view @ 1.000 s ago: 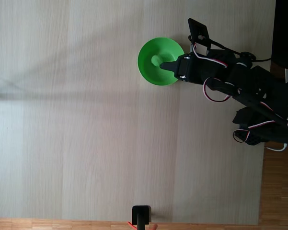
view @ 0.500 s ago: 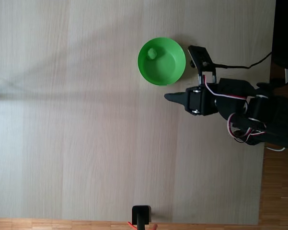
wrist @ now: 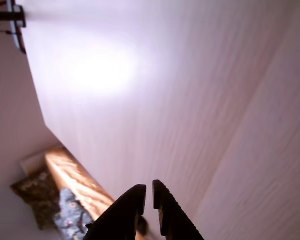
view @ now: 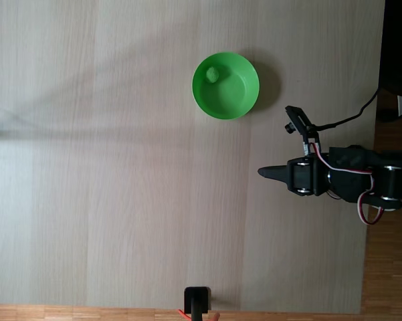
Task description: Grasp a green pompom and put it in the green bowl.
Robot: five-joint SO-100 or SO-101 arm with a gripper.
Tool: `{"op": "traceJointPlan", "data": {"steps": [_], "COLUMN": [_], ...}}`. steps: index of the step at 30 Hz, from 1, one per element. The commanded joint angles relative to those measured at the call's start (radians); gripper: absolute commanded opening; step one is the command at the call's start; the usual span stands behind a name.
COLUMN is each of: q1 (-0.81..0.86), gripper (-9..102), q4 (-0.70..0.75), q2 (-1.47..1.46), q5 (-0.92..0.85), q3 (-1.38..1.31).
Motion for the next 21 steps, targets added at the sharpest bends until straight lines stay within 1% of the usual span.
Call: {"op": "traceJointPlan", "data": {"steps": [1, 11, 17, 21], "q1": [-0.025, -0.11, -0.103, -0.103], "gripper": [0, 0, 0, 0], "q4": [0.0, 0.005, 0.014, 0.015], "q2": [0.097, 0.419, 0.557, 0.578], "q5": [0.069, 0.074, 0.074, 0.074], "q3": [0.072, 0.354, 0.416, 0.425]}}
